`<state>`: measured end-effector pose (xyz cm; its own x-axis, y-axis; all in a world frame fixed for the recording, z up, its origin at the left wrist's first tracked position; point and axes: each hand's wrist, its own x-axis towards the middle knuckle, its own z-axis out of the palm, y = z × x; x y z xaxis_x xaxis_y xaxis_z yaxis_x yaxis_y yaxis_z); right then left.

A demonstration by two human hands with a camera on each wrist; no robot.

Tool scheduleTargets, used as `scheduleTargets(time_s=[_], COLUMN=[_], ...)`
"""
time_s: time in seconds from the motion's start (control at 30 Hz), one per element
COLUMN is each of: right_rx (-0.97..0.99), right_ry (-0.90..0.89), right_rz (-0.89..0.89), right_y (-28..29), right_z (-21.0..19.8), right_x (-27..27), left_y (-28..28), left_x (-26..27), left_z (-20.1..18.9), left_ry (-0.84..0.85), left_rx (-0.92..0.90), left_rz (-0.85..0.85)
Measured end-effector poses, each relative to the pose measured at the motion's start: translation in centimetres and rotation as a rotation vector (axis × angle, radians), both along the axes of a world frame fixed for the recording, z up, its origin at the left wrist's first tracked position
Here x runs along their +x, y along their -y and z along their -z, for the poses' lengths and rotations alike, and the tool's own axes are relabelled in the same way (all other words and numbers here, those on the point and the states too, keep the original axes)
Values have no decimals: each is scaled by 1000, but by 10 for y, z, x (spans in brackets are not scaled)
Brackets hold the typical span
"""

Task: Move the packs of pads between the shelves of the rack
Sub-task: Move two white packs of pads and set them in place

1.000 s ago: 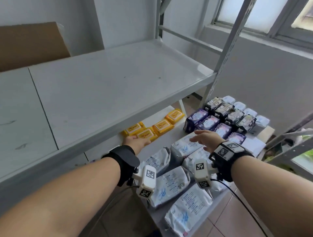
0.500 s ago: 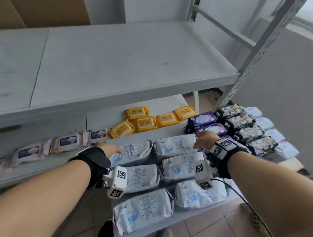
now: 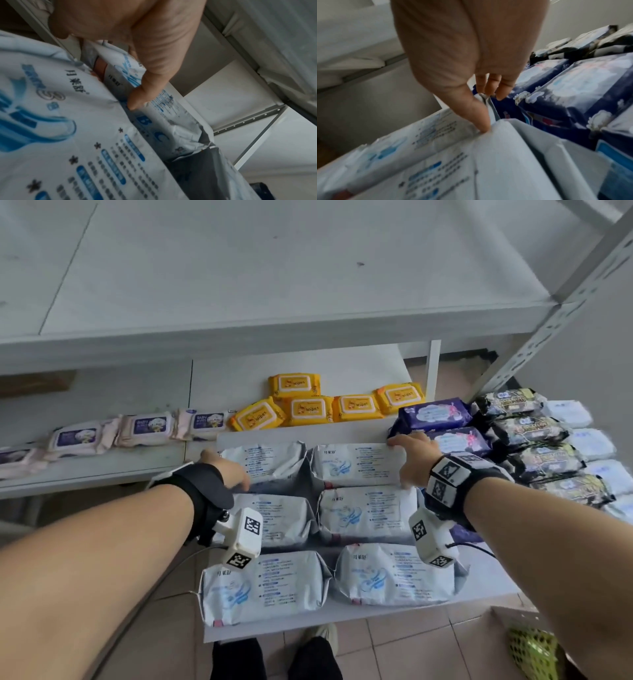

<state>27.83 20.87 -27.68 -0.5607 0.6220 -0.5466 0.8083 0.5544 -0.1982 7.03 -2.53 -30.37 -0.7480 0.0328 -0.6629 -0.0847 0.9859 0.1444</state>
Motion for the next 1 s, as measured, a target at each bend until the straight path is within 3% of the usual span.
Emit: scheduleTargets(time_s=[0.23, 0.4, 0.57, 0.73, 0.87, 1.0], right_rx=[5, -78, -62, -289, -573, -698], right_ry=[48, 57, 131, -18, -259, -335], right_rz=[-123, -129, -189, 141, 495, 632], right_y=[-5, -6, -5, -24, -29, -22], right_z=[3, 8, 17, 17, 26, 39], right_x=[-14, -28, -43, -52, -62, -65], left_y=[1, 6, 9, 14, 18, 21], left_x=[-8, -30, -47, -64, -71, -77], left_z=[-2, -5, -6, -1, 1, 5], left_ry=[10, 73, 28, 118, 112, 111], left_rx=[-37, 61, 89, 236, 324, 382], left_rz=[130, 166, 237, 150, 30, 10])
